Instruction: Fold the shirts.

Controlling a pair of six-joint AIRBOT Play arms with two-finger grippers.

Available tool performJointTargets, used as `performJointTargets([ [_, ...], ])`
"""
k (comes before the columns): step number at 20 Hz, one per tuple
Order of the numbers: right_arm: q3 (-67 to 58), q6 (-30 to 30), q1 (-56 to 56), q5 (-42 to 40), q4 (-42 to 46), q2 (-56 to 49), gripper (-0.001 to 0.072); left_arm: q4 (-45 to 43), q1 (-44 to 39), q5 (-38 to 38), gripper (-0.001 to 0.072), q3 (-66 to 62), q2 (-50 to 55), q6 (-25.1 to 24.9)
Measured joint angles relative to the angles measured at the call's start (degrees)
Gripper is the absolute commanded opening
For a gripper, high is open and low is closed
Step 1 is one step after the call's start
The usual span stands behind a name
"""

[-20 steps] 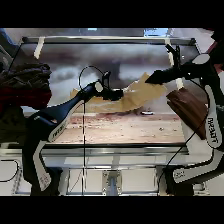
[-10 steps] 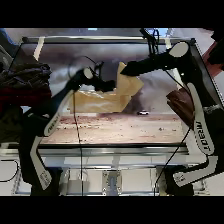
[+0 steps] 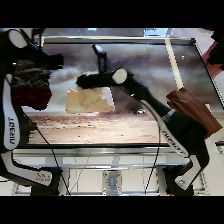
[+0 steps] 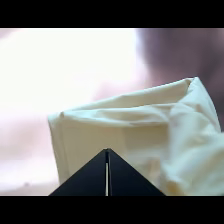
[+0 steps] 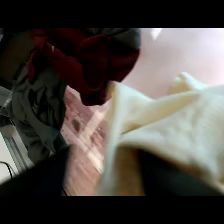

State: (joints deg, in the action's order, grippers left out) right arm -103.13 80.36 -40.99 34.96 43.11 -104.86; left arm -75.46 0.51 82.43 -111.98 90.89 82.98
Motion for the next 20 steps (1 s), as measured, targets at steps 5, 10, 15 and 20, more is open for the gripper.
performJointTargets([
  [5,0.0,3.04,-2.03,-10.75,1.42,-3.65,0.0617,-0.72,1.79,3.17,0.0012,-0.2,-2.69,-3.56],
  [10,-0.02,4.76,7.65,-5.25,6.16,-4.04,0.0616,-0.83,2.21,3.72,0.0012,-0.2,-3.23,-5.01],
  [15,0.0,11.98,19.17,12.33,9.6,-6.4,0.0617,-0.17,2.27,1.22,0.0012,-0.2,-3.32,-4.98],
  [20,0.0,13.25,23.26,22.67,7.37,-11.34,0.0618,2.25,2.25,-0.26,0.0012,-0.2,-3.34,-4.55],
])
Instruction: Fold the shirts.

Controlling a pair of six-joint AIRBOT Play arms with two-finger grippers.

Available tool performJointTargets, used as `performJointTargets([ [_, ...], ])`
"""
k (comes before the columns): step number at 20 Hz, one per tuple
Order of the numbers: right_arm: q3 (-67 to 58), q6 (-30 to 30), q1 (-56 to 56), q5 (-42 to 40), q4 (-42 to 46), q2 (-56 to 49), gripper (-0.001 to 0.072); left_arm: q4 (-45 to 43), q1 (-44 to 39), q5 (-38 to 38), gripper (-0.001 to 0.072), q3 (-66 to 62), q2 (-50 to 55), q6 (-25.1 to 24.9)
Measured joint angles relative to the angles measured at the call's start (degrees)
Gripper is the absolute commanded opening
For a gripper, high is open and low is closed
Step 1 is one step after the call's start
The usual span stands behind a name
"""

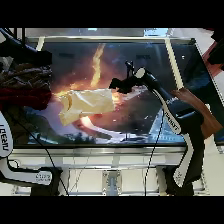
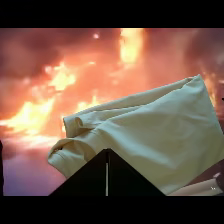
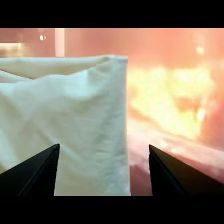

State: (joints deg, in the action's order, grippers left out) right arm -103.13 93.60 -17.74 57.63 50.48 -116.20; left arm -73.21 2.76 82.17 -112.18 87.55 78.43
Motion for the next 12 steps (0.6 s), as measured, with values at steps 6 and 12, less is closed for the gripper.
performJointTargets([
  [6,-0.02,-4.39,-0.2,2.6,-10.38,-5.09,0.0617,1.03,0.0,-0.55,0.0012,0.0,0.0,0.0],
  [12,-0.02,-7.76,-3.87,3.65,-16.76,-6.38,0.0023,1.22,0.0,-0.52,0.0013,0.0,0.0,-0.28],
])
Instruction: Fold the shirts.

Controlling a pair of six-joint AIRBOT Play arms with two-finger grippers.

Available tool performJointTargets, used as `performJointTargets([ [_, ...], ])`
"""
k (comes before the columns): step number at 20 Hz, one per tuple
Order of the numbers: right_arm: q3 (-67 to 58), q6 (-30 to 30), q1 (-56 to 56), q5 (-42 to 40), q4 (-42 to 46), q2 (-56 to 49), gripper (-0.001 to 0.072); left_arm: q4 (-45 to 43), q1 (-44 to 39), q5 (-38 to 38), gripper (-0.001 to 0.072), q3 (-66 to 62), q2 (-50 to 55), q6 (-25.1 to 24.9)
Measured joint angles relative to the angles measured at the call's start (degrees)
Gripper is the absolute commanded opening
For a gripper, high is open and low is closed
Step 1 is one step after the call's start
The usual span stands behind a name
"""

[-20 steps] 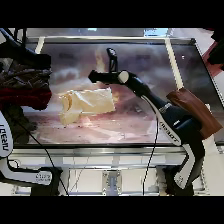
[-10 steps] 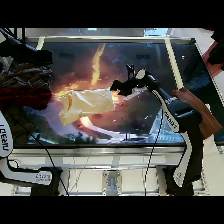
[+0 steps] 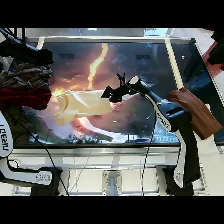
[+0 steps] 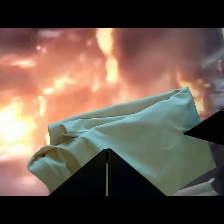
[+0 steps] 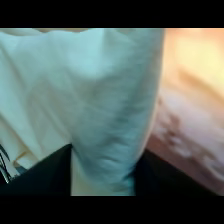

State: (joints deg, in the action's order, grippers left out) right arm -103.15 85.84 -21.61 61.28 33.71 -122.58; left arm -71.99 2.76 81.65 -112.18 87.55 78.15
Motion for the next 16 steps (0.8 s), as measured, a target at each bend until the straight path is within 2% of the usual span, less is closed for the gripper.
performJointTargets([
  [8,-1.6,-5.29,1.38,1.66,-5.09,0.98,0.0029,0.0,0.0,0.7,0.0013,0.0,0.0,-0.5],
  [12,-2.43,-5.62,9.92,3.3,-1.55,4.52,0.0029,-0.02,0.0,0.7,0.0013,0.0,0.0,-0.61],
  [16,-2.64,-3.41,21.88,7.48,6.29,10.97,0.0028,-0.02,0.0,0.55,0.0013,0.0,0.0,-0.61],
])
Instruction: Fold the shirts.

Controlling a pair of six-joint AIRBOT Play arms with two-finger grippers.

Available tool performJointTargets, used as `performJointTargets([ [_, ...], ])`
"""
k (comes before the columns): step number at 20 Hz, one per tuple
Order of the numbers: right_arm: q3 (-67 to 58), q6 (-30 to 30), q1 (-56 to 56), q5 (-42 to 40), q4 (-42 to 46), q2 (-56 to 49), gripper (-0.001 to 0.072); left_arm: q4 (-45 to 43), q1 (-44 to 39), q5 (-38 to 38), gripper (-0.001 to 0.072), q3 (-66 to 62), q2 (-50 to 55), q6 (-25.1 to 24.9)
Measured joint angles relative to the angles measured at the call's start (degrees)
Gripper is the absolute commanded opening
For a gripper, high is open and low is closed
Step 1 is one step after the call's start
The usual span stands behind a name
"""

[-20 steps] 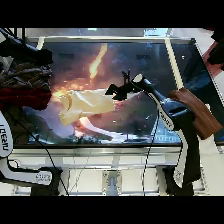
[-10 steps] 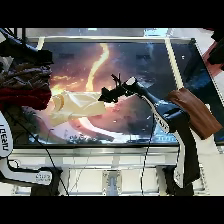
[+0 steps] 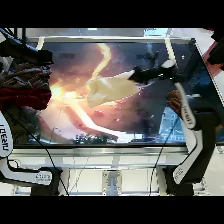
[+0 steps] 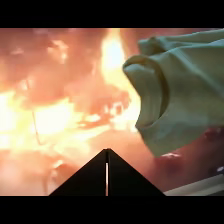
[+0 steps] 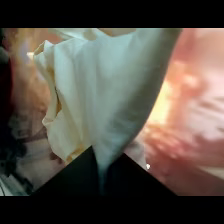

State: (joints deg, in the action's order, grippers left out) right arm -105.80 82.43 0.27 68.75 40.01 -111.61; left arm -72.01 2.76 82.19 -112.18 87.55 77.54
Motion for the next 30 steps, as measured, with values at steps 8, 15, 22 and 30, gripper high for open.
performJointTargets([
  [8,-0.09,3.15,28.74,14.03,18.99,16.85,0.0028,1.27,0.0,-0.24,0.0012,0.0,0.02,2.89],
  [15,0.61,1.99,43.76,32.11,39.08,24.98,0.0027,6.32,0.0,-0.17,0.0013,0.0,0.0,3.5],
  [22,6.29,0.52,43.87,35.82,52.13,27.06,0.0481,8.74,0.0,1.42,0.0012,0.0,0.0,3.69],
  [30,4.81,0.68,42.84,31.28,35.45,27.3,0.0521,9.22,0.0,1.4,0.0013,0.0,0.0,3.72],
])
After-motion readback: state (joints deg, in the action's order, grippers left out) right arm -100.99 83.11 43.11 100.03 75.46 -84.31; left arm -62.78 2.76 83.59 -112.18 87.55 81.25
